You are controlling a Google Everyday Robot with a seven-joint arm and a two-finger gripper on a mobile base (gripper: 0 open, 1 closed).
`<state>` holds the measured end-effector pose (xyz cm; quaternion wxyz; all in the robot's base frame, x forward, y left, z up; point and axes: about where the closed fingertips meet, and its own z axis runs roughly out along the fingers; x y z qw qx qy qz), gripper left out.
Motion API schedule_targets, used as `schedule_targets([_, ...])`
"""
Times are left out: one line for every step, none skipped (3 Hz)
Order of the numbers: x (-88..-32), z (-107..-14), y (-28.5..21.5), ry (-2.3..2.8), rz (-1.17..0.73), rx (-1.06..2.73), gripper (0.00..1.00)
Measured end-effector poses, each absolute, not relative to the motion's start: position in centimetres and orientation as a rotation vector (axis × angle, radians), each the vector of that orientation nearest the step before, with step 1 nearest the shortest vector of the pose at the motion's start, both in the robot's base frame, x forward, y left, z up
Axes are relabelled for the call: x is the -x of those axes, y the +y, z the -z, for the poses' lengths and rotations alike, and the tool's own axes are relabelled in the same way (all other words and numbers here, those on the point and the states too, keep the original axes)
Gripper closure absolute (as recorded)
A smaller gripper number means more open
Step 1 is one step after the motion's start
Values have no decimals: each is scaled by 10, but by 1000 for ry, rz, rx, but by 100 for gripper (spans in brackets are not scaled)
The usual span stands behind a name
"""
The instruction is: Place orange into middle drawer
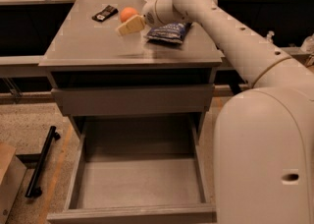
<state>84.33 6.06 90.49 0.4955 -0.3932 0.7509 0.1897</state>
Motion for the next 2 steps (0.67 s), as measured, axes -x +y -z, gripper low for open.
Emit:
schedule_targets([-869, -903, 80, 1784, -468, 913, 0])
schedule_targets([-894, -900, 96, 1751, -502, 864, 0])
